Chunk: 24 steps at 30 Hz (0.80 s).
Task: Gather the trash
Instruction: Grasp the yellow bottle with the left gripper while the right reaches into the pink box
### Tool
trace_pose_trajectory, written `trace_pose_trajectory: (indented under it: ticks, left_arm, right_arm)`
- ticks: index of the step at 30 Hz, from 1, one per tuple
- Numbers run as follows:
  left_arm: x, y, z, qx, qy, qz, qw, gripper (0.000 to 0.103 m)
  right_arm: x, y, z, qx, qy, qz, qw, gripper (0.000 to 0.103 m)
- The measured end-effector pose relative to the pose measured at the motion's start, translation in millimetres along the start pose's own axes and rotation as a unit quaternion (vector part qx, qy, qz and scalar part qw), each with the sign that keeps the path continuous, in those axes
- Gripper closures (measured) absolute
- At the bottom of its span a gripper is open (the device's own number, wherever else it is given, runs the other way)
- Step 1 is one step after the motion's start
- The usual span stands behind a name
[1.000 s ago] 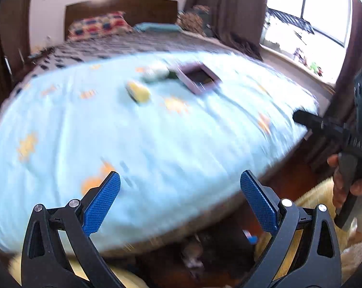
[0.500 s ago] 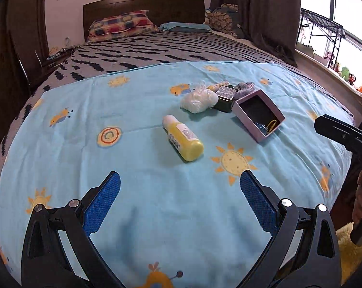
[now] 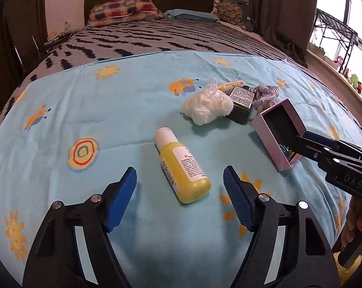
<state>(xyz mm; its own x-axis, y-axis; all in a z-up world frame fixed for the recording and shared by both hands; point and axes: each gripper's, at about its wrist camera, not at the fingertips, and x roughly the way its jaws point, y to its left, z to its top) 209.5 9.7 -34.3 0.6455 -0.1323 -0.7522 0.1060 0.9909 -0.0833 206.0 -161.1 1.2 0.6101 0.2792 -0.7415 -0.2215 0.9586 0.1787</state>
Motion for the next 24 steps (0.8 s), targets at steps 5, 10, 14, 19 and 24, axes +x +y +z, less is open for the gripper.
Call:
trace_pose_trajectory:
  ticks: [5,10,14,19,24]
  left_arm:
    - [16.9,-1.9,6.5,0.0,0.014,-0.009,0.9999,0.048]
    - [27.3,-3.1,7.9,0.001,0.024,-0.017,0.9996,0.065]
    - [27.3,-2.6,8.1,0.0,0.022,-0.028,0.9994,0.071]
    - [22.1,-5.7,5.0,0.007,0.015,-0.028,0.9995,0.073]
    - [2.8,-6.8,3.1,0.009,-0.006,-0.028,0.9996,0.074]
  right_arm:
    - [9.7,-4.9,-5.9,0.003,0.02,0.008,1.0,0.059]
    - [9.3,5.7,-10.1,-0.012,0.019,0.033,0.999,0.087]
    - [3.6,13.0,-11.6,-0.023,0.013,0.042,0.999,0.102]
    - [-10.4,17.8,-12.0,-0.032,-0.005,0.043,0.999,0.102]
    - [-38.6,14.2,-10.4,-0.028,-0.036,0.05,0.998,0.102]
